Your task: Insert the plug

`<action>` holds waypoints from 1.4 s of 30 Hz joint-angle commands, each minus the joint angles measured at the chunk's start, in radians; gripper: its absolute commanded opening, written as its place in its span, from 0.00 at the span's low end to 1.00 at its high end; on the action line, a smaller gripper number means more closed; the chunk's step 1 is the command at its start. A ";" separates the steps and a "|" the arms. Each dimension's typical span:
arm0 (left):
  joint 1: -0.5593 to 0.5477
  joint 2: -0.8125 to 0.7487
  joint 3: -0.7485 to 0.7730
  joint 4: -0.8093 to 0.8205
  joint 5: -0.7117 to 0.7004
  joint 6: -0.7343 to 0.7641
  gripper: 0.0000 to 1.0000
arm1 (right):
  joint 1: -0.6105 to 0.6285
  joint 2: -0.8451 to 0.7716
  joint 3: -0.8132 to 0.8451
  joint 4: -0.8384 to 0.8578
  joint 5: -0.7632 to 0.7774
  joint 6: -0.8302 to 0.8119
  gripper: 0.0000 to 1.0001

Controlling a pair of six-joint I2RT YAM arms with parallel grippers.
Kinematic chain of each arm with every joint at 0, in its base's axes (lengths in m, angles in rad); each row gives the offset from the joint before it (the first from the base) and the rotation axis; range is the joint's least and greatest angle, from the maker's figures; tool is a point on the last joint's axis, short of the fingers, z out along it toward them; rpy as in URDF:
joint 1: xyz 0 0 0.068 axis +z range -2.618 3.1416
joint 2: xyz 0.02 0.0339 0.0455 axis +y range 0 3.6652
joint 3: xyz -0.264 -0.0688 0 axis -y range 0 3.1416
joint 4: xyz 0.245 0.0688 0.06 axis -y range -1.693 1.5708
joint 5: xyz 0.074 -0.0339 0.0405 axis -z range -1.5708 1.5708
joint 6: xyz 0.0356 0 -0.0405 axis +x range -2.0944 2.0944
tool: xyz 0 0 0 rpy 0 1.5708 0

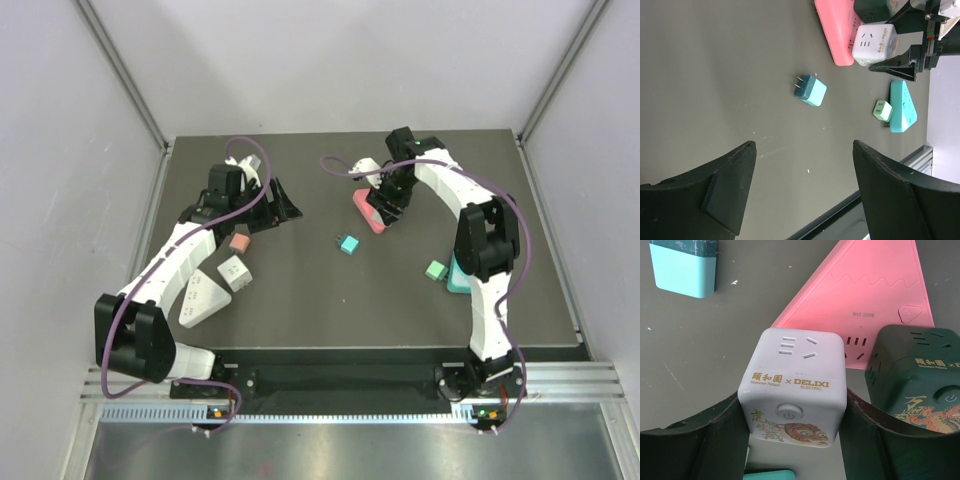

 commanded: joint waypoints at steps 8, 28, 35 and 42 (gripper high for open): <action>0.009 -0.040 -0.007 0.025 -0.004 0.011 0.82 | 0.015 0.105 0.010 -0.020 0.040 0.018 0.00; 0.012 -0.058 -0.015 0.032 -0.006 0.001 0.83 | 0.076 0.301 0.179 -0.116 0.160 0.136 0.00; 0.018 -0.048 -0.024 0.045 0.013 -0.009 0.83 | 0.113 0.281 0.253 -0.087 0.219 0.169 0.11; 0.023 -0.046 -0.026 0.048 0.011 -0.008 0.83 | 0.113 0.237 0.244 -0.034 0.239 0.181 0.53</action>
